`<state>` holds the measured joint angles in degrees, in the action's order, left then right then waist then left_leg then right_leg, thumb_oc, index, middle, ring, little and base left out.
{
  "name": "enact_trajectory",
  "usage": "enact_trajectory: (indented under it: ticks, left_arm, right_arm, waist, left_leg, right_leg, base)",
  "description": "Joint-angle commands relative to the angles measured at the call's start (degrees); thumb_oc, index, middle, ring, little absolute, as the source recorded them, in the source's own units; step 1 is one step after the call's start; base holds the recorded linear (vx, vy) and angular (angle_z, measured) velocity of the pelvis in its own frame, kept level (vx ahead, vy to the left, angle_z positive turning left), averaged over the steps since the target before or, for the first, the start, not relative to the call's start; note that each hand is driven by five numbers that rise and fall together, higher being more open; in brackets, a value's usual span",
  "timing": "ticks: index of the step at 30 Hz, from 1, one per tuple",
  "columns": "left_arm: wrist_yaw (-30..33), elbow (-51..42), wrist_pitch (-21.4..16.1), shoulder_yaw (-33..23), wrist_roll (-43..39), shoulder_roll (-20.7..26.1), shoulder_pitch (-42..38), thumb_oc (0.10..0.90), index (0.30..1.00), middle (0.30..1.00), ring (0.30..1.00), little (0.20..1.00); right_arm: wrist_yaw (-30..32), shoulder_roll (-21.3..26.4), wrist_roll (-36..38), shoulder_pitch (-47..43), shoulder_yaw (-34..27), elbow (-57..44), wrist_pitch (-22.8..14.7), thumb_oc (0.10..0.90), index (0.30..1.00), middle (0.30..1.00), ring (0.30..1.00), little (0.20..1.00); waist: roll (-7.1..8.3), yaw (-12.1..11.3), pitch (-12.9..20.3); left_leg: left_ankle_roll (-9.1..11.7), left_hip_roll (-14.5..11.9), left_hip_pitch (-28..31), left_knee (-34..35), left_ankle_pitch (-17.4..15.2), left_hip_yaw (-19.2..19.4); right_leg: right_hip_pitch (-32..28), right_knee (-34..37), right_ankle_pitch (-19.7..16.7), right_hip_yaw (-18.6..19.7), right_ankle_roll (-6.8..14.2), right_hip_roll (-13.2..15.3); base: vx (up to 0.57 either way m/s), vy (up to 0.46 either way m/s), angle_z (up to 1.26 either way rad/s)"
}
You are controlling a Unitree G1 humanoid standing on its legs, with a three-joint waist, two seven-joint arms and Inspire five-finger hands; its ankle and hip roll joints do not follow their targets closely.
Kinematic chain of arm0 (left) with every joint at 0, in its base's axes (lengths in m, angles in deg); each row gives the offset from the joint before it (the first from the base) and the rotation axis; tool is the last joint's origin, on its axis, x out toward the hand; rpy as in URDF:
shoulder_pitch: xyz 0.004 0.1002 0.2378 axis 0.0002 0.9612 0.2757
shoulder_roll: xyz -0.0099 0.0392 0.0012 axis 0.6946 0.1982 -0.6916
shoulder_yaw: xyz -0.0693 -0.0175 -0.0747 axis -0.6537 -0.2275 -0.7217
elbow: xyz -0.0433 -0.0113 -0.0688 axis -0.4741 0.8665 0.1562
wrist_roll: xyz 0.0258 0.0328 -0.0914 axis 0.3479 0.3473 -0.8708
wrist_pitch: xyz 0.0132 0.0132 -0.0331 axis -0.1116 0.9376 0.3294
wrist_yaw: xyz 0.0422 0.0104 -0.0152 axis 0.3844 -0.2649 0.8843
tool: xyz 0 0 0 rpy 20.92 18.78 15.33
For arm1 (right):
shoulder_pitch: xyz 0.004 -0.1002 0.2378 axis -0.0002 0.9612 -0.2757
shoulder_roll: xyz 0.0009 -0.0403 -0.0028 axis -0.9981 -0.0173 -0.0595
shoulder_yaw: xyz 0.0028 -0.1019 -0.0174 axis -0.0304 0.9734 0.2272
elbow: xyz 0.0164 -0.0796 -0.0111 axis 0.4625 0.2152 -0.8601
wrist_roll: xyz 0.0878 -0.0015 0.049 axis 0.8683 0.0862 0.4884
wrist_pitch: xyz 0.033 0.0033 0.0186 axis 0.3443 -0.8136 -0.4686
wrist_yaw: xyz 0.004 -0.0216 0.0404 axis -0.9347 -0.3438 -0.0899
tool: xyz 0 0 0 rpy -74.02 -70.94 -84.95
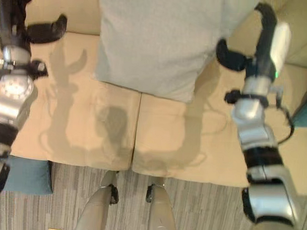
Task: Pick up all the scattered cushions and arrange them neatly on the sofa.
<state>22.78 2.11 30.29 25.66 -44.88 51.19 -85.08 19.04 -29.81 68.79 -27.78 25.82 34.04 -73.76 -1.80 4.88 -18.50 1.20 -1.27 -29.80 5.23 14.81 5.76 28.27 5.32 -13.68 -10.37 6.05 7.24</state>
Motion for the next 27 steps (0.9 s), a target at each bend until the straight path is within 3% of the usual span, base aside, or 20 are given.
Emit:
enact_trajectory:
  ticks: [1, 3, 4, 11, 16, 27]
  left_arm:
    - [-2.5, -1.1, -4.9, 1.9, 4.9, -4.2, 0.7, 0.8, 0.9, 0.9, 0.9, 0.9]
    - [-5.0, -4.3, -4.7, -1.5, 5.5, -7.7, 10.1, 0.8, 0.9, 0.9, 0.9, 0.9]
    - [-5.1, -4.4, -4.6, -1.5, 5.5, -7.7, 10.3, 0.8, 0.9, 0.9, 0.9, 0.9]
    - [-11.0, -9.5, -3.4, -7.3, 5.5, -15.6, 32.0, 0.8, 0.9, 0.9, 0.9, 0.9]
    - [-14.8, -3.6, -1.7, -8.6, 5.8, -19.5, 44.3, 0.8, 0.9, 0.9, 0.9, 0.9]
    - [-18.1, 11.8, -0.8, -4.0, 14.1, -20.1, 51.5, 0.8, 0.9, 0.9, 0.9, 0.9]
  right_arm:
    - [-1.7, -1.2, -0.7, 2.1, -0.3, -0.3, -2.9, 0.8, 0.9, 0.9, 0.9, 0.9]
    - [-4.1, -4.0, -2.6, 10.6, -3.1, -2.3, -2.8, 0.8, 0.9, 0.9, 0.9, 0.9]
    - [-4.1, -4.0, -2.7, 10.8, -3.1, -2.5, -2.8, 0.8, 0.9, 0.9, 0.9, 0.9]
    - [-8.8, -11.1, -6.9, 27.0, -6.2, -6.1, -2.1, 0.8, 0.9, 0.9, 0.9, 0.9]
    - [-12.6, -16.2, -10.2, 36.0, -4.2, -5.4, -1.9, 0.8, 0.9, 0.9, 0.9, 0.9]
    - [-17.7, -19.8, -12.3, 39.7, 6.6, 5.0, -3.4, 0.8, 0.9, 0.9, 0.9, 0.9]
  waist:
    - [1.63, -0.2, 12.6]
    - [2.39, -0.5, 13.1]
    - [2.4, -0.5, 13.1]
    - [3.74, -1.7, 14.1]
    - [3.95, -3.1, 14.9]
    - [4.78, -5.6, 16.1]
  left_leg:
    - [4.1, -1.1, 3.2, -0.2, -9.1, 1.2]
    - [4.2, -1.5, 5.7, -0.2, -9.6, 1.2]
    - [4.2, -1.5, 5.8, -0.2, -9.6, 1.2]
    - [3.6, -2.0, 13.1, -0.2, -10.6, 1.3]
    - [2.9, -2.0, 19.9, -0.2, -12.2, 1.2]
    - [2.1, -1.0, 27.8, -0.2, -14.6, 1.1]
  right_leg:
    - [0.1, -0.3, 5.4, -0.9, 3.8, -0.1]
    - [-2.8, -0.3, 6.1, -1.5, 3.7, -0.1]
    - [-3.0, -0.3, 6.2, -1.6, 3.7, -0.1]
    - [-10.7, -0.3, 8.0, -2.7, 3.4, -0.3]
    - [-17.4, -0.3, 9.7, -3.7, 3.0, -0.7]
    - [-25.3, -0.3, 11.2, -5.0, 3.0, -0.4]
  base:
    - [0.05, -0.025, -0.01]
    - [0.04, -0.04, -0.01]
    - [0.05, -0.035, 0.01]
    - [0.05, -0.009, -0.01]
    - [0.05, 0.011, 0.02]
    - [0.04, 0.044, 0.07]
